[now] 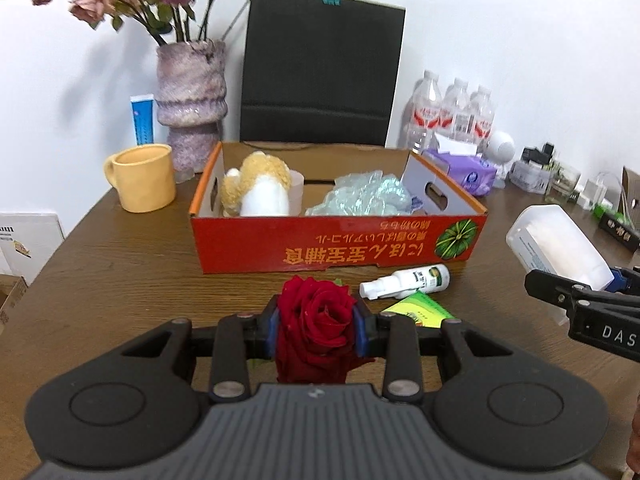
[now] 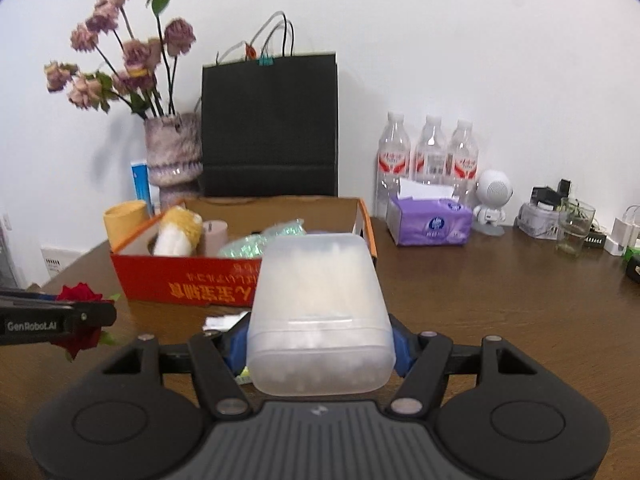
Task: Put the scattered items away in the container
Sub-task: 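Lift and carry the rose and white container toward the box with both tools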
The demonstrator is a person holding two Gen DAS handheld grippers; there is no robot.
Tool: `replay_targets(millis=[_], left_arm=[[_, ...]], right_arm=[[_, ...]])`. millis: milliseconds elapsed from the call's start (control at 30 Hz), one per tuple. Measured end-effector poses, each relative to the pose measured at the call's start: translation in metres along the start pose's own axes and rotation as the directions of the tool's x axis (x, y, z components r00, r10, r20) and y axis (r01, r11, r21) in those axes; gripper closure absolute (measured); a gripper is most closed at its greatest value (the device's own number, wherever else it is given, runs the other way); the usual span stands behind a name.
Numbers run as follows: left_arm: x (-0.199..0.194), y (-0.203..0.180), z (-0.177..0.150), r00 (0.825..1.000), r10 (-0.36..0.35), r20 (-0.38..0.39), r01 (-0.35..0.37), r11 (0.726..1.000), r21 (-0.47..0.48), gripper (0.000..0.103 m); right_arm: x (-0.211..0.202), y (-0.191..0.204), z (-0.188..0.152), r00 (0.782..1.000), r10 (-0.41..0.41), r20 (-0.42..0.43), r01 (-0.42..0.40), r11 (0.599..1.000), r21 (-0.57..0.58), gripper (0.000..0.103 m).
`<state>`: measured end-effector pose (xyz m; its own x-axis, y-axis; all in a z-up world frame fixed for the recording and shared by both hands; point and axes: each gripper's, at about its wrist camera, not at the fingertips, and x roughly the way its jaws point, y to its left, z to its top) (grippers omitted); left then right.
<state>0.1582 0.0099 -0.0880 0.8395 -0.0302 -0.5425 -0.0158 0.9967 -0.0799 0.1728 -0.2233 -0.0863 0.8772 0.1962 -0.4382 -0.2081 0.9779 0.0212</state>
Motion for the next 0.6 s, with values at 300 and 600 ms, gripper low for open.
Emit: replay_targets(millis=[300, 600], left_arm=[[-0.05, 0.007, 0.007, 0.997, -0.066, 0.033, 0.067, 0.997, -0.039, 0.069], [-0.094, 0.008, 0.017, 0.99, -0.088, 0.107, 0.095, 0.993, -0.067, 0.069]], right_arm=[[-0.042, 0.005, 0.015, 0.999, 0.038, 0.033, -0.038, 0.999, -0.013, 0.038], [-0.077, 0.006, 0.031, 0.993, 0.068, 0.092, -0.069, 0.998, 0.007, 0.038]])
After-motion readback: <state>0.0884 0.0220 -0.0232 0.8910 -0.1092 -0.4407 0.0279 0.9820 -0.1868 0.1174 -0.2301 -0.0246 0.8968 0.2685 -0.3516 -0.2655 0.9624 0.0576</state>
